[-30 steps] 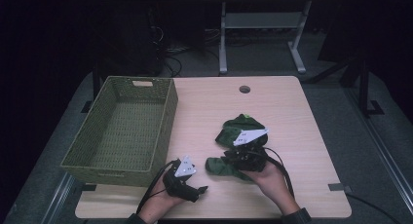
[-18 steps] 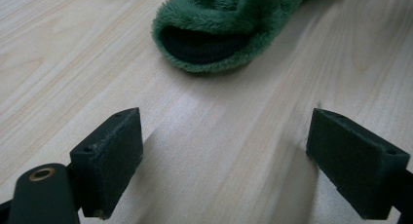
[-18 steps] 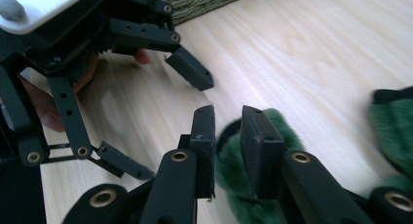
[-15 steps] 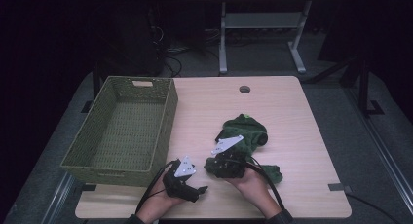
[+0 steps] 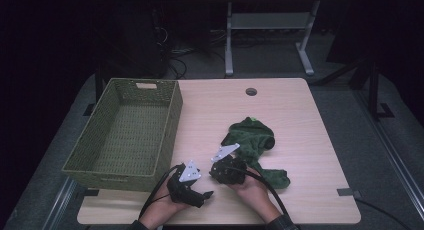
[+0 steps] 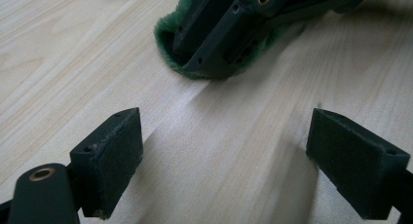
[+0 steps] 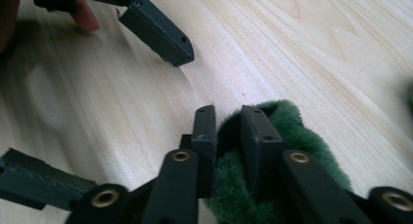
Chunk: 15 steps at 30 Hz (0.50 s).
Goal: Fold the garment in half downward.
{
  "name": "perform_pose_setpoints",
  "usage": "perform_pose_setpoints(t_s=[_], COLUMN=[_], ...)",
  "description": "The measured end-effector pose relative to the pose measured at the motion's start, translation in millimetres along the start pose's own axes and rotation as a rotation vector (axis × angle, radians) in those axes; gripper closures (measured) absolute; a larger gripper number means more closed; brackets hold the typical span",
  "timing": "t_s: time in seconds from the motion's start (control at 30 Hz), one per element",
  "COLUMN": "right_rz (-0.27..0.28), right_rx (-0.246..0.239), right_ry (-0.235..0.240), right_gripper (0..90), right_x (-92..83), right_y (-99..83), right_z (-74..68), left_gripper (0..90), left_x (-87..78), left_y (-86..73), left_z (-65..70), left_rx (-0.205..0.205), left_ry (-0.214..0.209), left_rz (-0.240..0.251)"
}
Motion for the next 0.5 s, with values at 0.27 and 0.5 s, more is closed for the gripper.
perform_pose_setpoints(t_s=[0.27, 0.5], right_rz=[-0.006, 0.061], right_rx=[-0.02, -0.02], right_ry=[0.059, 0.091], right_gripper=[86.4, 86.5], right_x=[-1.0, -20.0], right_y=[-3.4, -8.4], right_z=[-4.3, -6.1], left_gripper=[12.7, 12.7], left_x=[0.0, 0.2], left_y=[0.0, 0.1], left_z=[0.0, 0.2], left_rx=[-0.001, -0.003], left_ry=[0.001, -0.001], left_rz=[0.0, 0.003])
Point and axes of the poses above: each handheld gripper's, and its own axes: x roughly forward along the jaws, y roughly out of its top, z roughly to its right, the point moved 1 cm from there along x, roughly forward along the jaws, and after that the axes turned 6 degrees about -z, right-handed, at the moved point
